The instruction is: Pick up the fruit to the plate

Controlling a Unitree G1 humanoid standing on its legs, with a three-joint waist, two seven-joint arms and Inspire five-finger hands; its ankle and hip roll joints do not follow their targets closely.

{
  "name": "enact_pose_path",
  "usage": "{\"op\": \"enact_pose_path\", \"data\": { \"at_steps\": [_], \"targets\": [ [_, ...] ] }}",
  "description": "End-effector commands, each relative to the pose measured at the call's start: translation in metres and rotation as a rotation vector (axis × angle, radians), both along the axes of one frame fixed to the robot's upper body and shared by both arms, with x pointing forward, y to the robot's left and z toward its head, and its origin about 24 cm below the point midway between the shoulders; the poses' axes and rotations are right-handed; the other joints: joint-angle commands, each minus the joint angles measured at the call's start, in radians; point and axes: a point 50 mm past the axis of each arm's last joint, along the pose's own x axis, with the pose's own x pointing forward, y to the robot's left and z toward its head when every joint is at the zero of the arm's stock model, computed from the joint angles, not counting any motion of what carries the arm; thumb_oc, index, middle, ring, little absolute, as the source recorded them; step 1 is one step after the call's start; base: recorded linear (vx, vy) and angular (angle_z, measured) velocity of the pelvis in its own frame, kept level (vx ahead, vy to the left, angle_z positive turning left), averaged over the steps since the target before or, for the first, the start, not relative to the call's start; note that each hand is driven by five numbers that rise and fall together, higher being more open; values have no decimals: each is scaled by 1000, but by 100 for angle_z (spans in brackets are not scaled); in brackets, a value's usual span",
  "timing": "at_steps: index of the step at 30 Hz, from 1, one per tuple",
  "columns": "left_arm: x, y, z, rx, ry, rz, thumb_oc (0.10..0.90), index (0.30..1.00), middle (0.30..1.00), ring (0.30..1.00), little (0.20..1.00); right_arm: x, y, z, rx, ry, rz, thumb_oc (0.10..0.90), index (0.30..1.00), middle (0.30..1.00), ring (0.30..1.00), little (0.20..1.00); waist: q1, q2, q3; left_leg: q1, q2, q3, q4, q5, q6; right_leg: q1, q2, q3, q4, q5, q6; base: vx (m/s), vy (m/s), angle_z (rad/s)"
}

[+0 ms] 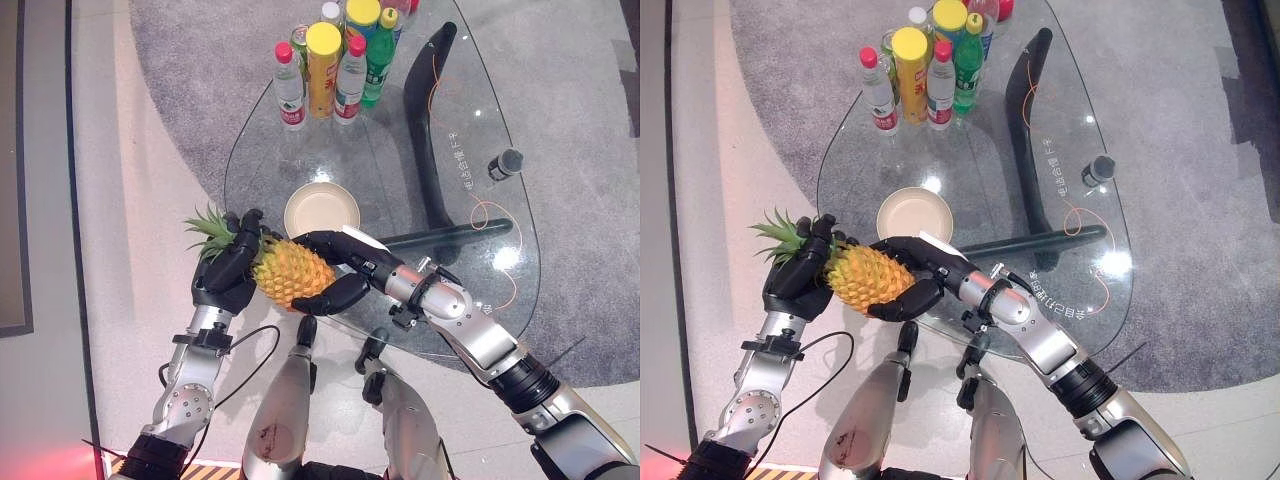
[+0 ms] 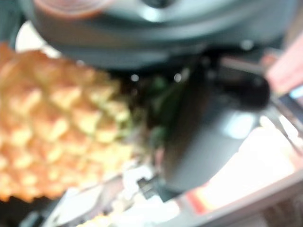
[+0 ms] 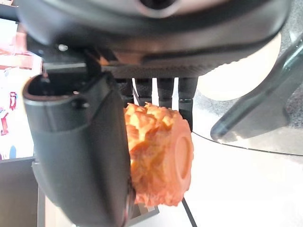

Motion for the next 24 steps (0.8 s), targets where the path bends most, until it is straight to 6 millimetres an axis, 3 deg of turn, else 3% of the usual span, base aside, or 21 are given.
{"op": "enact_pose_path", "data": {
  "at_steps": [1,13,24],
  "targets": [
    [-12,-45,83,-111,-510,-236,100,300,300,300,200,-27,40,29,137,-115,185,800,900,900,900,900,3,1,-26,-8,-81,-18,60,-54,53,55,0,-30,68,22,54,0,0,0],
    [-11,-42,83,-79,-498,-213,100,300,300,300,200,-21,26,24,188,-100,65,800,900,900,900,900,3,-4,-26,20,-76,-16,56,-61,57,77,-7,-37,76,29,64,4,-5,2],
    [-15,-31,83,-22,-518,-158,100,300,300,300,200,-20,-21,21,256,-153,-164,800,900,900,900,900,-33,-7,-26,21,-64,2,55,-70,63,61,-3,-22,94,41,78,0,-1,1]
  ]
}}
